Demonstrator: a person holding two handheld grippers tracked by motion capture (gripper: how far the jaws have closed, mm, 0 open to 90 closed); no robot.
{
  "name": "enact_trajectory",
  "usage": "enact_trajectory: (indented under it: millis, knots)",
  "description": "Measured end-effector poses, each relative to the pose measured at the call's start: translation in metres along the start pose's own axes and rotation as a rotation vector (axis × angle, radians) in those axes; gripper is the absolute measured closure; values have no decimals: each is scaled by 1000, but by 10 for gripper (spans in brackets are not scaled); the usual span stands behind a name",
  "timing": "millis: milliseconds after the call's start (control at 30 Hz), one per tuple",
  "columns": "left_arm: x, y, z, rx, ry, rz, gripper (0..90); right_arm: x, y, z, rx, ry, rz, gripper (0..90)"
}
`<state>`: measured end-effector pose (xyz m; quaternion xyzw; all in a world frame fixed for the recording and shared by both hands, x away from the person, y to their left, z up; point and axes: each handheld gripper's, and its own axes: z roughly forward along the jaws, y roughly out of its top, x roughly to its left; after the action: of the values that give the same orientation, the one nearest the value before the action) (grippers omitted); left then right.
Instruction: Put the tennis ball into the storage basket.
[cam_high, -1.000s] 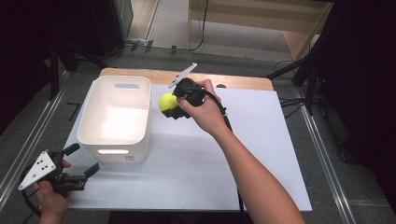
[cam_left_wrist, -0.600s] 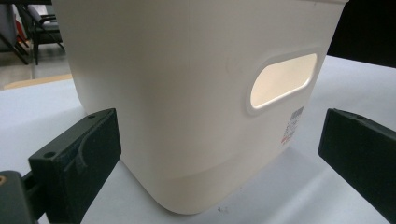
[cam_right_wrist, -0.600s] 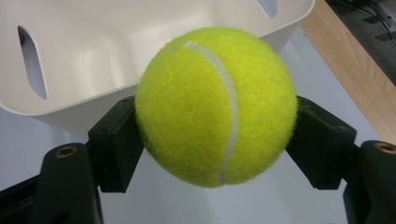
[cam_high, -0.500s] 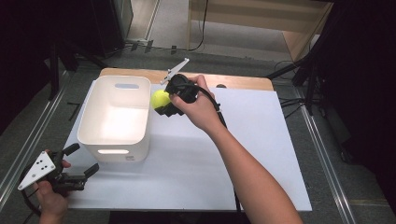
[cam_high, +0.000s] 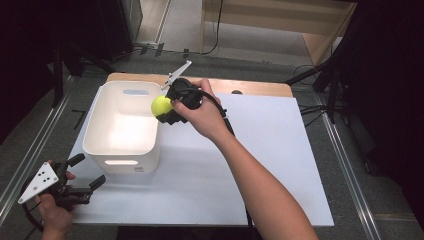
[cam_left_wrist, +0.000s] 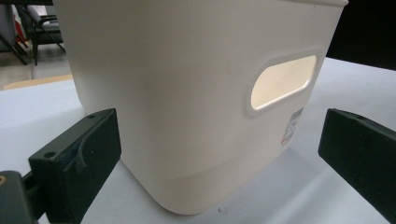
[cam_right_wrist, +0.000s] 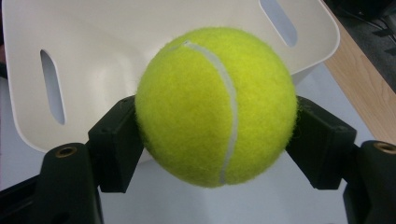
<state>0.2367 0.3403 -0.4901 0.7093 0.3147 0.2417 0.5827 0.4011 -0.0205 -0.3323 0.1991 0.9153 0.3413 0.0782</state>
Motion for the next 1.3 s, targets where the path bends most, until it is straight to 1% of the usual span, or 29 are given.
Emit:
enact_trajectory:
  millis: [233,300,367,400,600,633,733,767,800,967,1167,1300]
  knots:
    - [0,0,0,-1,1,-1,0,4,7,6,-2,10,-10,240]
    - [0,0,0,-4,0,-2,0,7,10,9,-2,15,-21,240]
    - [0,0,0,-3,-1,-1,0,8,11,11,1,17,-19,240]
    - [0,0,0,-3,-1,-1,0,8,12,12,-1,23,-26,240]
    - [1,0,-1,-8,0,-7,0,11,14,18,0,30,-22,240]
    - [1,0,-1,-13,0,-10,0,12,15,19,4,31,-32,240]
    - [1,0,-1,-12,0,-10,0,13,16,20,9,31,-28,240]
    - [1,0,-1,-13,0,-11,0,14,16,22,3,36,-29,240]
    - [1,0,-1,-13,0,-9,0,15,17,23,6,37,-36,240]
    - [1,0,-1,-12,0,-9,0,17,18,26,4,43,-34,241]
    - [1,0,-1,-12,-1,-7,0,21,21,30,8,52,-42,240]
    - [2,0,-1,-12,0,-8,0,23,23,35,2,61,-60,240]
